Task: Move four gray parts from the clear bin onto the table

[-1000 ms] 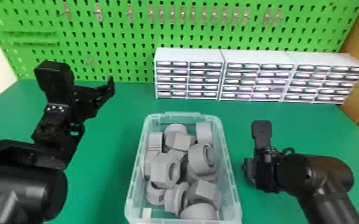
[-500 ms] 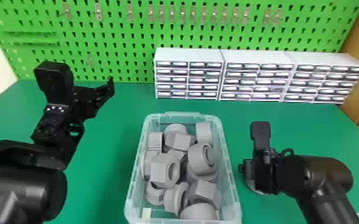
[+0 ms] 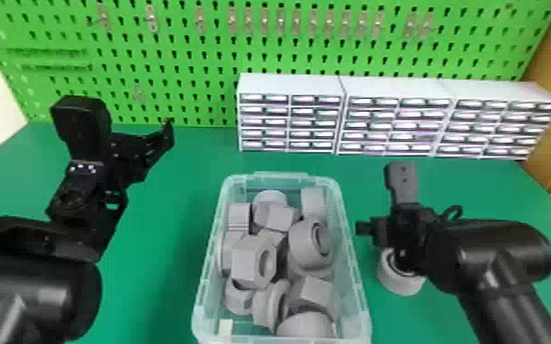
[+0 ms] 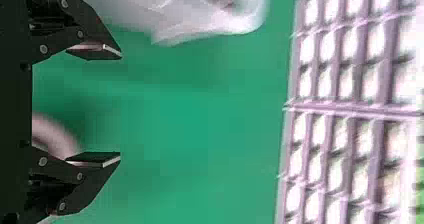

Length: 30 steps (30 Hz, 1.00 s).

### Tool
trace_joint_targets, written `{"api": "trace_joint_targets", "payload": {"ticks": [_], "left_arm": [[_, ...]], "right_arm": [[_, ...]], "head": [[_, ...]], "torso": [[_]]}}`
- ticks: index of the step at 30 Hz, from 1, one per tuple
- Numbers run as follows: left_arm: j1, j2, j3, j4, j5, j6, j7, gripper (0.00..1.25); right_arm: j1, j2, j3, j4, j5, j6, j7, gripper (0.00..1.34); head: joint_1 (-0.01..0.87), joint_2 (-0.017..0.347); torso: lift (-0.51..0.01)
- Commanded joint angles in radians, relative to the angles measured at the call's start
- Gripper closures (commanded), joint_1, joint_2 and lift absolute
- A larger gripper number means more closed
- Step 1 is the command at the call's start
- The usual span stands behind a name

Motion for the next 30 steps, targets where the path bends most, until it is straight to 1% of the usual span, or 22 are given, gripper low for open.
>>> {"api": "trace_joint_targets", "payload": {"ticks": [1, 2, 4, 6, 10, 18, 22, 30], "left_arm": [[0.000, 0.000, -0.002, 0.000, -0.001, 0.000, 0.000, 0.23], [0.000, 0.000, -0.002, 0.000, -0.001, 0.000, 0.001, 0.23], [0.000, 0.000, -0.001, 0.000, -0.001, 0.000, 0.000, 0.23], [0.002, 0.000, -0.001, 0.000, -0.001, 0.000, 0.000, 0.23], [0.002, 0.000, 0.001, 0.000, -0.001, 0.000, 0.000, 0.23], [0.003, 0.000, 0.004, 0.000, -0.001, 0.000, 0.000, 0.24], [0.005, 0.000, 0.006, 0.000, -0.001, 0.000, 0.000, 0.24], [0.008, 0.002, 0.013, 0.000, -0.001, 0.002, -0.002, 0.24]], "right_arm": [[-0.024, 0.002, -0.035, 0.039, 0.134, -0.114, 0.157, 0.53], [-0.032, 0.002, -0.040, 0.051, 0.157, -0.140, 0.200, 0.53], [-0.045, 0.004, -0.042, 0.065, 0.181, -0.177, 0.255, 0.53], [-0.059, 0.002, -0.037, 0.070, 0.189, -0.187, 0.275, 0.53], [-0.082, 0.004, -0.015, 0.070, 0.178, -0.191, 0.281, 0.53], [-0.127, 0.021, 0.034, 0.062, 0.068, -0.191, 0.283, 0.52], [-0.147, 0.019, 0.083, 0.054, 0.023, -0.171, 0.281, 0.52], [-0.165, 0.008, 0.170, -0.001, -0.037, -0.112, 0.277, 0.52]], "head": [[0.678, 0.034], [0.678, 0.034], [0.678, 0.034], [0.678, 0.034], [0.678, 0.034], [0.678, 0.034], [0.678, 0.034], [0.678, 0.034]], "torso": [[-0.050], [-0.050], [-0.050], [-0.050], [-0.050], [-0.050], [-0.050], [-0.050]]}}
